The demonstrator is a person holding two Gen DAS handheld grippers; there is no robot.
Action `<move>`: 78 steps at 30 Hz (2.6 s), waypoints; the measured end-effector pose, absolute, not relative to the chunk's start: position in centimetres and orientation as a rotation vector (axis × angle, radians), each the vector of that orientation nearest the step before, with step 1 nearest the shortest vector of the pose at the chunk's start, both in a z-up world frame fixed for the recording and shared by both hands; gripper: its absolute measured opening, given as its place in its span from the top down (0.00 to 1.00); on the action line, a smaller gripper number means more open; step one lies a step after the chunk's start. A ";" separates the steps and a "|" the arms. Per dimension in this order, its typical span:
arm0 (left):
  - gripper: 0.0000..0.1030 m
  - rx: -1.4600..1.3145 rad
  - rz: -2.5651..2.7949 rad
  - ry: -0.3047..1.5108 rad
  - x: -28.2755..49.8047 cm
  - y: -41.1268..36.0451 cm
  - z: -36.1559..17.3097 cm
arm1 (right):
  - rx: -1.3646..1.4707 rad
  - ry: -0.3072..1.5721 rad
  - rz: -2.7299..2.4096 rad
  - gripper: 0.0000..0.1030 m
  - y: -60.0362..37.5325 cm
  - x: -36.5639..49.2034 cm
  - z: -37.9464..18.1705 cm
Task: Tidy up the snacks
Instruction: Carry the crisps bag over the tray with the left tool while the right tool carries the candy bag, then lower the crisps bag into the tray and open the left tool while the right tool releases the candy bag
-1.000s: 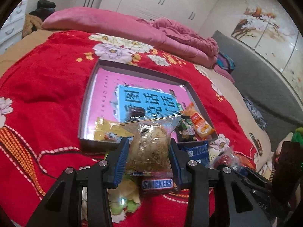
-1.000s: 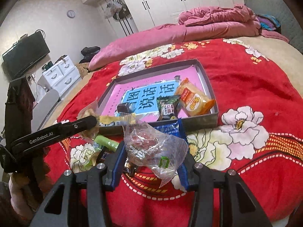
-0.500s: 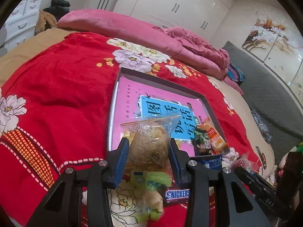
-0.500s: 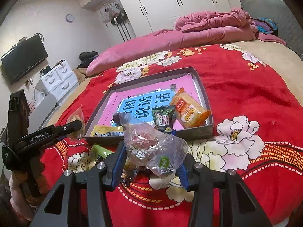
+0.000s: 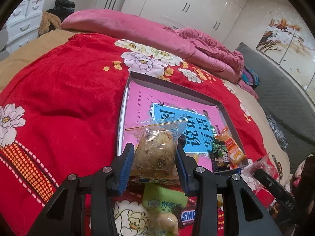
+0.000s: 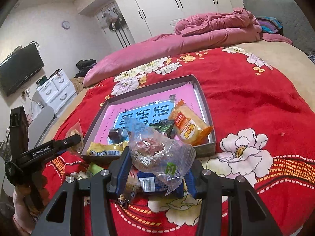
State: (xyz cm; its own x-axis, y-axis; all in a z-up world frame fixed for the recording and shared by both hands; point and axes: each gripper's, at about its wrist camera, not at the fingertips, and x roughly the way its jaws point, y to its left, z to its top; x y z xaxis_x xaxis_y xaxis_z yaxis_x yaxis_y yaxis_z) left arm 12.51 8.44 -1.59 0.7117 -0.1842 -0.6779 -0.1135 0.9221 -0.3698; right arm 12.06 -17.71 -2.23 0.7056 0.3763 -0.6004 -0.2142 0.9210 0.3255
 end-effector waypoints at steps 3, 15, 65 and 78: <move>0.58 -0.397 -0.040 0.792 13.0 8.3 -1.8 | 0.238 0.713 0.326 0.53 -17.7 12.5 -2.2; 0.58 -0.370 -0.032 0.827 14.6 7.6 -2.8 | 0.236 0.706 0.311 0.53 -17.6 13.6 -2.2; 0.58 -0.314 -0.035 0.882 17.8 6.4 -4.5 | 0.088 0.784 0.463 0.53 -9.8 18.1 -4.3; 0.58 -0.313 -0.037 0.884 17.9 6.4 -4.6 | 0.037 0.817 0.514 0.53 -8.1 18.1 -5.2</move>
